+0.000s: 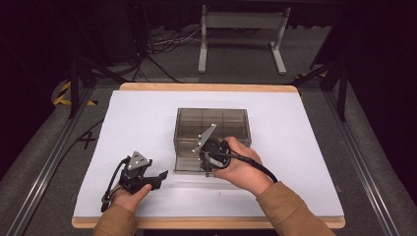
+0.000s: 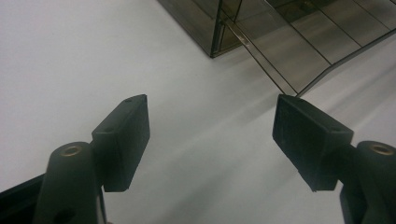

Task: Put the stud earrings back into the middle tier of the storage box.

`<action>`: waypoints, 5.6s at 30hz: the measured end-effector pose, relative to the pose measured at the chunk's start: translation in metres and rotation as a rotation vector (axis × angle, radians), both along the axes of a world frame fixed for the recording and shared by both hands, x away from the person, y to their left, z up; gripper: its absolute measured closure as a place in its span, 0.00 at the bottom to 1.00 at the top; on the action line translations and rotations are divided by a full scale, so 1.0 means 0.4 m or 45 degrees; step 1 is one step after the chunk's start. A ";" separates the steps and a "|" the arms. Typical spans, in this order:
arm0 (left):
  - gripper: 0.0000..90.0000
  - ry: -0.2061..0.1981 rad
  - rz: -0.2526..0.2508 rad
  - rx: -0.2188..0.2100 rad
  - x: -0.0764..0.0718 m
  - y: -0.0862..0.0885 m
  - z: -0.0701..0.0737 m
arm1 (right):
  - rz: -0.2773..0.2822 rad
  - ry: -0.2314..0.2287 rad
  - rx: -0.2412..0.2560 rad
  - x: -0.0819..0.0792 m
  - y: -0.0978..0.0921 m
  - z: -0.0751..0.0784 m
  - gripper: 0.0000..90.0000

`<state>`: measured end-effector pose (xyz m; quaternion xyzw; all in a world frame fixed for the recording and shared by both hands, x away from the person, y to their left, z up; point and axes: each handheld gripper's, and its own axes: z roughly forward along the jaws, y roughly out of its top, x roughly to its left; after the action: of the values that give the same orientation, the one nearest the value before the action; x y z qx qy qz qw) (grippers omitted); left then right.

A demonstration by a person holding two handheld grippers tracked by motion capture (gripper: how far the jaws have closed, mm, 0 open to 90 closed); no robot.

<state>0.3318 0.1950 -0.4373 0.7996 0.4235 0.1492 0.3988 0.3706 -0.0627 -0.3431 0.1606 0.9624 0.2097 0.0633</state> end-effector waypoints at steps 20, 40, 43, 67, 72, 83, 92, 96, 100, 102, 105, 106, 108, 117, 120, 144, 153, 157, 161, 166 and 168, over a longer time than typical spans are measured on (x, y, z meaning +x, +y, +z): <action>0.31 0.000 -0.002 0.001 0.000 0.000 0.000 | -0.109 0.009 -0.012 0.045 -0.023 -0.003 0.96; 0.31 0.001 -0.002 -0.001 0.000 0.000 0.000 | -0.134 0.056 -0.084 0.068 -0.015 -0.046 0.96; 0.31 -0.002 -0.002 -0.002 0.000 -0.001 0.000 | -0.121 0.054 -0.090 0.072 -0.014 -0.054 0.96; 0.31 0.001 -0.003 0.000 0.000 -0.001 -0.001 | -0.100 0.079 -0.151 0.073 0.000 -0.083 0.95; 0.31 0.003 -0.005 0.004 0.000 -0.001 0.000 | -0.095 0.070 -0.155 0.072 0.001 -0.084 0.92; 0.31 0.003 -0.005 0.004 0.000 -0.001 0.000 | -0.091 0.051 -0.128 0.065 -0.003 -0.073 0.89; 0.31 0.003 -0.004 0.003 0.000 -0.001 0.000 | -0.085 0.018 -0.088 0.051 -0.017 -0.050 0.90; 0.31 0.004 -0.005 0.003 0.000 -0.001 0.000 | -0.064 -0.009 -0.053 0.039 -0.022 -0.031 0.90; 0.31 0.004 -0.004 0.003 0.000 -0.001 -0.001 | -0.055 -0.015 -0.029 0.026 -0.032 -0.015 0.90; 0.31 0.001 -0.002 0.000 0.000 -0.001 -0.001 | -0.048 -0.018 -0.022 0.022 -0.037 -0.011 0.90; 0.31 0.001 -0.001 -0.003 0.000 -0.001 -0.001 | -0.038 -0.012 -0.009 0.017 -0.044 -0.006 0.90; 0.31 0.001 -0.001 -0.001 0.000 -0.001 -0.001 | -0.034 -0.011 -0.004 0.015 -0.045 -0.004 0.90; 0.31 0.005 -0.003 0.002 0.000 -0.001 0.000 | -0.021 -0.015 0.008 0.007 -0.050 0.001 0.90; 0.31 0.004 -0.002 0.003 0.000 -0.001 0.000 | 0.012 -0.008 0.044 -0.010 -0.068 0.017 0.89; 0.31 0.001 0.000 0.001 0.000 -0.001 -0.001 | 0.040 -0.004 0.057 -0.014 -0.074 0.021 0.89; 0.31 0.002 0.001 0.007 0.000 -0.001 -0.001 | 0.124 0.003 0.070 -0.049 -0.113 0.029 0.88; 0.31 0.001 0.003 0.008 -0.001 -0.002 -0.001 | 0.158 -0.001 0.053 -0.065 -0.110 0.010 0.87; 0.31 0.001 0.003 0.009 -0.001 -0.002 -0.001 | 0.171 0.009 0.044 -0.070 -0.106 -0.002 0.86; 0.31 0.001 0.002 0.006 0.000 -0.002 -0.002 | 0.175 0.025 0.033 -0.074 -0.102 -0.016 0.86; 0.31 0.002 0.000 0.006 0.000 -0.001 -0.002 | 0.181 0.041 0.021 -0.075 -0.100 -0.034 0.85; 0.31 0.001 0.001 0.006 0.000 -0.001 -0.002 | 0.193 0.036 0.026 -0.072 -0.101 -0.041 0.85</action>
<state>0.3318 0.1944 -0.4381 0.8004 0.4234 0.1501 0.3969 0.3416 -0.1032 -0.3597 0.0910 0.9704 0.2216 0.0321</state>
